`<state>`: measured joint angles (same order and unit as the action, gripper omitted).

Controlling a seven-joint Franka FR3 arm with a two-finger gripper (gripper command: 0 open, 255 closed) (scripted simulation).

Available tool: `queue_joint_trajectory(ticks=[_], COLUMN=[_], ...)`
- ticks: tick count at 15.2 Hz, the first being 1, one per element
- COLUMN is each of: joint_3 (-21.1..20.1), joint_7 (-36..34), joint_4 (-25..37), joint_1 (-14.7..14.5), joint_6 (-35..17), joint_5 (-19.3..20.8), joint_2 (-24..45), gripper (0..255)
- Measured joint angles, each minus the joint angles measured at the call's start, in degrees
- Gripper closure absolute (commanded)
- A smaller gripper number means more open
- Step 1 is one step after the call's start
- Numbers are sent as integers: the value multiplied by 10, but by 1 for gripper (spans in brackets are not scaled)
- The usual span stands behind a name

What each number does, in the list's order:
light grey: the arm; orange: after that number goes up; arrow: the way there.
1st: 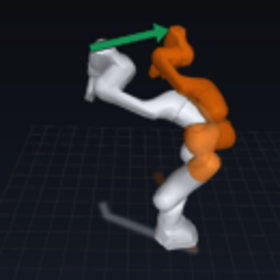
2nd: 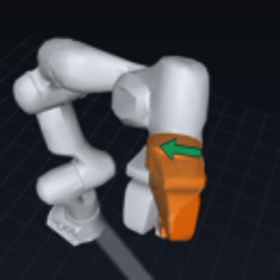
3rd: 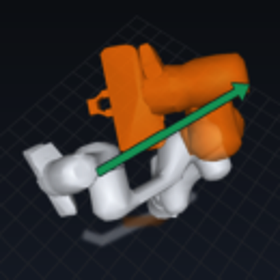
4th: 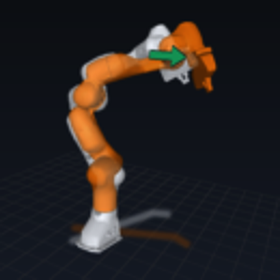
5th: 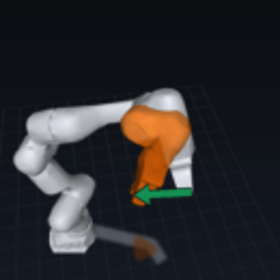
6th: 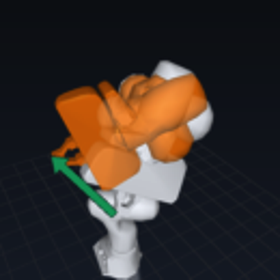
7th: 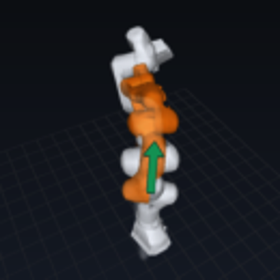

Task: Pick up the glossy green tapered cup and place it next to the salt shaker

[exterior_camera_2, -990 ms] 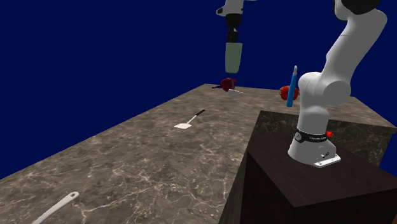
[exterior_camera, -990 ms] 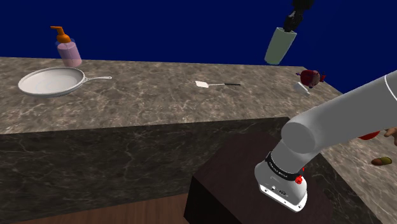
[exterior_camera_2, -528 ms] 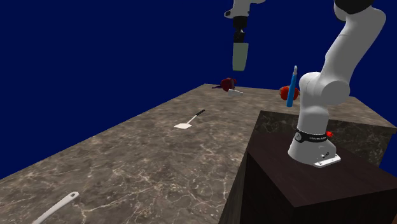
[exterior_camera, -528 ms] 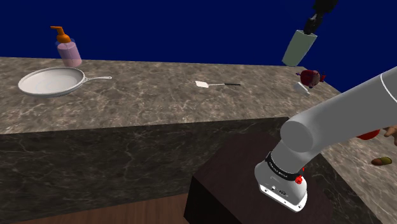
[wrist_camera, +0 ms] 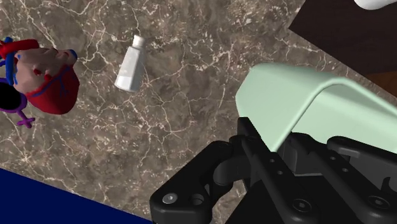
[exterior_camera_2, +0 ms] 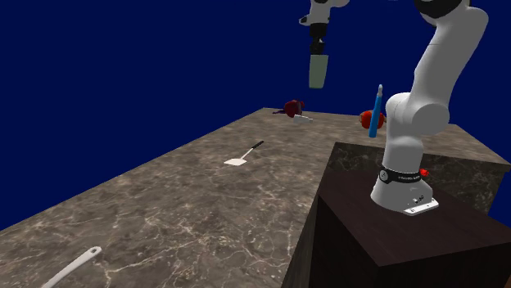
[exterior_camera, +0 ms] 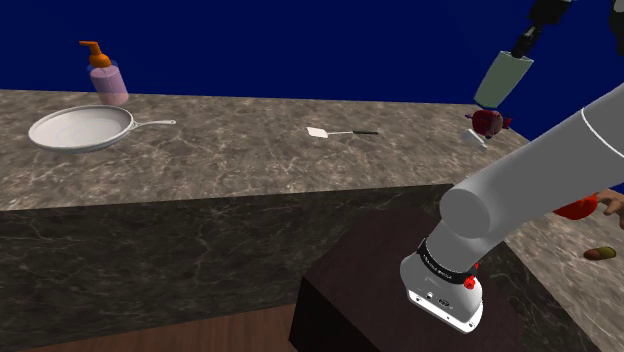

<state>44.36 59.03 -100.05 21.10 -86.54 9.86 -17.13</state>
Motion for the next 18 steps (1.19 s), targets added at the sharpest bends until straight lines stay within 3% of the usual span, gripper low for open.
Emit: queue_joint_trajectory(ticks=[4,18], joint_3=[61,65], joint_7=[70,66], joint_4=[37,-83], joint_1=[5,15], joint_6=[-5,-111], joint_5=[-22,-5], joint_2=[47,27], gripper=[255,255])
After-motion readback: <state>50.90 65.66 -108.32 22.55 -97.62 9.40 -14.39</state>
